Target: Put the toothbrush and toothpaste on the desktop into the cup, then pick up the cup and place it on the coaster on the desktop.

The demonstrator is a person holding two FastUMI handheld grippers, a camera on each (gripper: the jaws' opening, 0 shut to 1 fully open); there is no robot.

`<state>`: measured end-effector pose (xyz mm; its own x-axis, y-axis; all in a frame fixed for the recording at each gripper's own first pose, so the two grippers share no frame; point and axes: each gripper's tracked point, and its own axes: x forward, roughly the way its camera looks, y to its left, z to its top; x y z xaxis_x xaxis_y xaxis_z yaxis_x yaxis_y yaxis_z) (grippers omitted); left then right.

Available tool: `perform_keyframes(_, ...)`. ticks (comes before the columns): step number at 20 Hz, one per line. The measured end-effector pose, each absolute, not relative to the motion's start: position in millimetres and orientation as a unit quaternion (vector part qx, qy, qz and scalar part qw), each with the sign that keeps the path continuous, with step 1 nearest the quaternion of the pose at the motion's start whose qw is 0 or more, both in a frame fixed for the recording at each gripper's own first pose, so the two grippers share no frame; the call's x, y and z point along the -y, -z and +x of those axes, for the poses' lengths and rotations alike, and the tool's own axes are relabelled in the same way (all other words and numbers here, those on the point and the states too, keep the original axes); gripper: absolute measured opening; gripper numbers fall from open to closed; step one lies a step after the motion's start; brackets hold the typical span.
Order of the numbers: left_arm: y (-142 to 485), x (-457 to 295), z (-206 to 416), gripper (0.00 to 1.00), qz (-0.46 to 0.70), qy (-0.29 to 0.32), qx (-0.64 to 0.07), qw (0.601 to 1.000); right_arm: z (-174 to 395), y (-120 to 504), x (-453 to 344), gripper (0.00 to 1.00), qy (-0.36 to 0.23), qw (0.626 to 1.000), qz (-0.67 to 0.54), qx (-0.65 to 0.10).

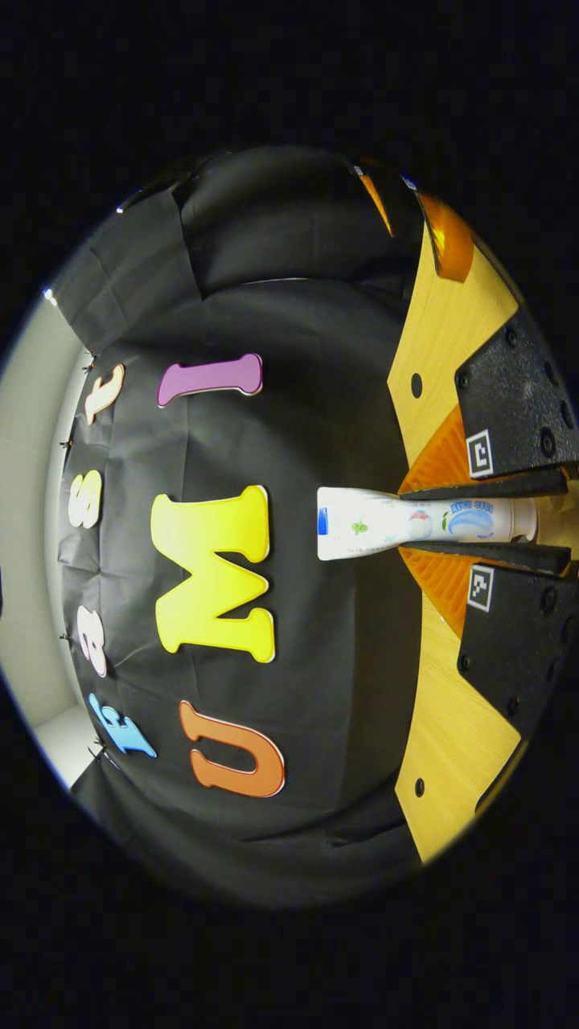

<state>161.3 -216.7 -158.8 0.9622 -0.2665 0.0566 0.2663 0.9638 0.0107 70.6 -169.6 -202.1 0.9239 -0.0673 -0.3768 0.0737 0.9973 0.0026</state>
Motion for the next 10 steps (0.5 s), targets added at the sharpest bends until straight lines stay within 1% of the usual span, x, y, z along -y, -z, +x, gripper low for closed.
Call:
perform_keyframes(6,178,222,182,0.25,0.002,0.138,0.034,0.99,65,222,164,0.94,0.034,0.973,0.015,-0.227)
perform_keyframes(10,192,219,187,0.25,-0.002,0.135,0.02,0.991,68,220,157,0.94,0.035,0.973,0.019,-0.226)
